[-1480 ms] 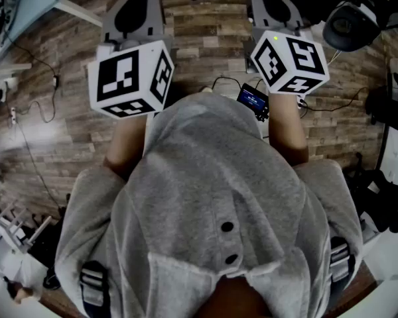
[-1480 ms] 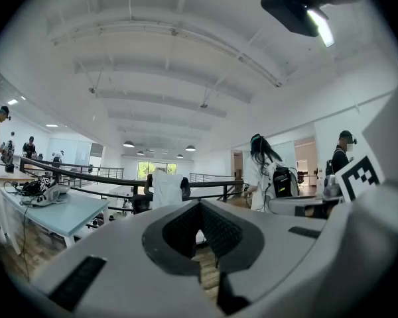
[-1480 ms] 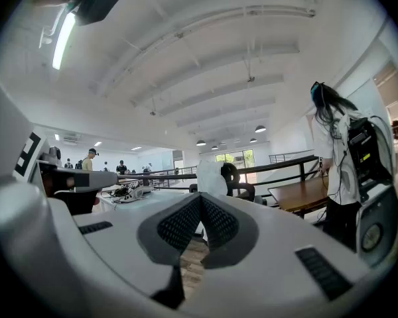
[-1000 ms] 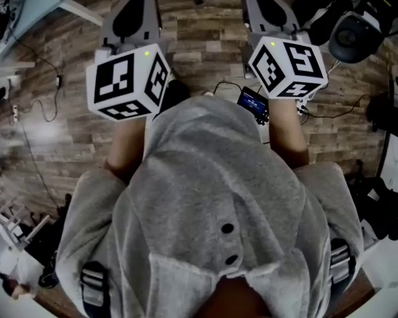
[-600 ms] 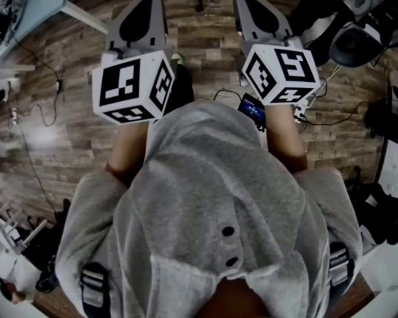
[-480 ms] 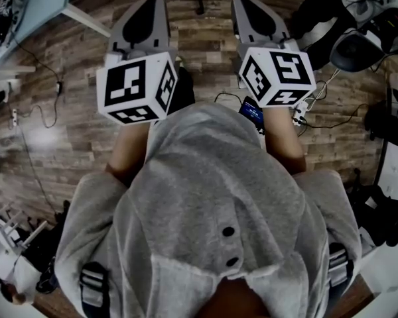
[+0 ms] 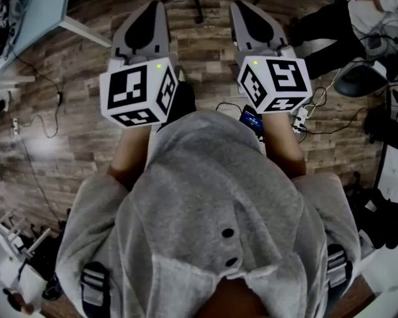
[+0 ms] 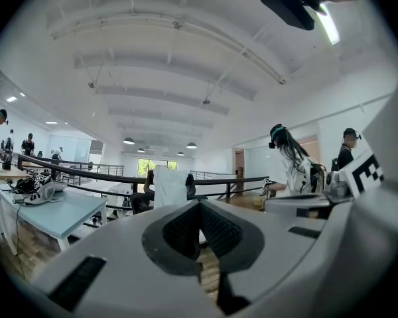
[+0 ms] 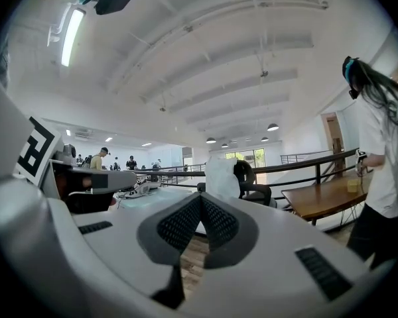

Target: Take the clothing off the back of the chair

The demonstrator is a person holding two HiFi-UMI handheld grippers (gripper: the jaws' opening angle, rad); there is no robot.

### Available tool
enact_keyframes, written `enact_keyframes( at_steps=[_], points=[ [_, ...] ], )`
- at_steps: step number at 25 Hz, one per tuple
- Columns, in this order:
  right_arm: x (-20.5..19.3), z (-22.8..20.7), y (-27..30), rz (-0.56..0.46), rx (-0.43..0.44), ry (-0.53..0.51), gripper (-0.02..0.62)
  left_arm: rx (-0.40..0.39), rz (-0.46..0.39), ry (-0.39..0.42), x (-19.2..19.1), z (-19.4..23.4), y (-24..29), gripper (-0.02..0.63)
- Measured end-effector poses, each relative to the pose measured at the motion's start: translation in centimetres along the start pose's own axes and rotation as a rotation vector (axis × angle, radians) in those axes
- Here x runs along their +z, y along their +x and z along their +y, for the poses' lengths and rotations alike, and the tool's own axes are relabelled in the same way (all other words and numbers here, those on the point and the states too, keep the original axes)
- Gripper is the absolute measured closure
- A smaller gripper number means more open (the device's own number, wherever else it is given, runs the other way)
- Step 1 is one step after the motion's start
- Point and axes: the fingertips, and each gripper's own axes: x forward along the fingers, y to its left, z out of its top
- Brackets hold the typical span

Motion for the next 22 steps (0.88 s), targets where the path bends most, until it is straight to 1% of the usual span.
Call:
enact_keyframes(
  at_steps=[10, 18, 22],
  points=[
    [-0.4, -3.0, 5.8, 0.05, -0.009, 0.018, 0.586, 0.0, 0.047, -0.01, -0.2, 2.6, 6.2, 0.595],
    [0.3, -4.8, 10.3, 0.069, -0.027, 0.02, 0.586, -0.02, 0.063, -0.018, 0.8, 4.5, 11.5, 0.595],
    [0.9, -5.5, 12.9, 0.073, -0.044, 0.022, 0.586, -0.03, 0.066, -0.027, 1.3, 6.1, 13.9, 0.595]
  ],
)
